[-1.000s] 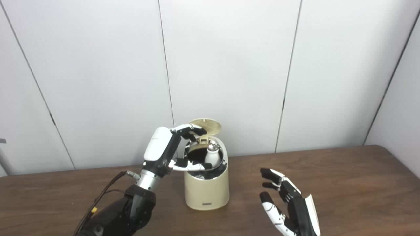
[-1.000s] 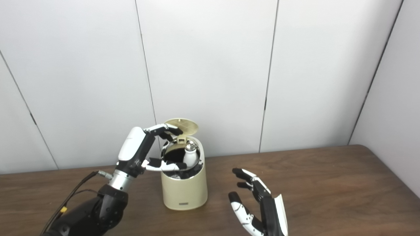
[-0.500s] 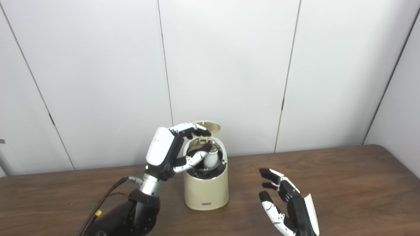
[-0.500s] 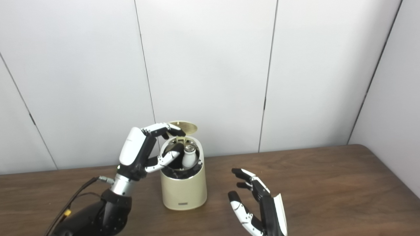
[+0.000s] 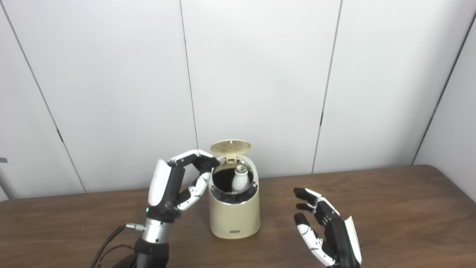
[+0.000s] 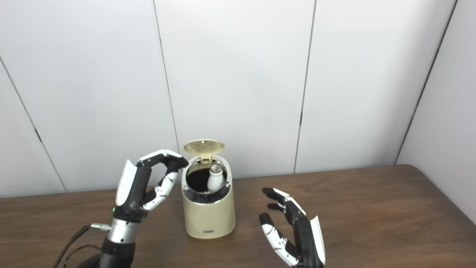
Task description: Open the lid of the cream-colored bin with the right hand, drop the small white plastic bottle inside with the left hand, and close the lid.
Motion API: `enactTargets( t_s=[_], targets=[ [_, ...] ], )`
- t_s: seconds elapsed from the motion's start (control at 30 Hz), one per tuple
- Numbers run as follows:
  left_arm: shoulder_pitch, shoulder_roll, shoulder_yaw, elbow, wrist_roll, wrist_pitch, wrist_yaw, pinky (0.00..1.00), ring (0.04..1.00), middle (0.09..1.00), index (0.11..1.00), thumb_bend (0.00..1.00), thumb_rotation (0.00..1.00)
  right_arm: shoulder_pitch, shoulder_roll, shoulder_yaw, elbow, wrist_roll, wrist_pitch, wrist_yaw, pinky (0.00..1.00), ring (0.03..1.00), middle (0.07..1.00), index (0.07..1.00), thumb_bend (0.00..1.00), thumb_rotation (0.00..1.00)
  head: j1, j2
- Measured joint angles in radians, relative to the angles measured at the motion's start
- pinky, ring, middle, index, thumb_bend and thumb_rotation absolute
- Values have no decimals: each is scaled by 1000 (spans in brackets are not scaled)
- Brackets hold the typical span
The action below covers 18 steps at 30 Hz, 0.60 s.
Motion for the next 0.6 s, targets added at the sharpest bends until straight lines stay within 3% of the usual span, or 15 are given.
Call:
enactTargets(
  t_s=[0.13, 0.27, 0.37, 0.43, 0.53, 0.6],
  targets=[
    [70, -3, 94, -69, -51, 1, -53, 482, 552, 561, 544, 179, 729, -24, -39, -27, 44, 16, -13, -1, 759, 814, 799, 758, 156, 382, 3, 0],
    [146, -16, 177, -94, -59, 2, -74, 518, 585, 595, 576, 168, 664, -37, -78, -55, 69, 35, -31, -6, 748, 816, 806, 769, 168, 457, 21, 1],
    [185, -27, 226, -101, -65, 3, -92, 556, 628, 638, 620, 167, 674, -43, -92, -51, 62, 39, -34, 2, 764, 845, 836, 795, 223, 655, 29, -2],
    [208, -36, 266, -114, -88, 6, -146, 582, 657, 667, 650, 177, 679, -49, -107, -40, 51, 35, -34, 21, 783, 860, 853, 811, 256, 710, 28, 0],
    [236, -59, 337, -135, -126, 8, -244, 619, 702, 709, 690, 210, 740, -73, -147, -21, 26, 5, -30, 62, 832, 895, 897, 859, 321, 866, 32, -3],
    [257, -76, 382, -142, -142, 8, -305, 624, 711, 718, 699, 226, 749, -101, -184, -12, -6, -58, -14, 85, 831, 892, 899, 867, 434, 949, 35, -6]
  ],
)
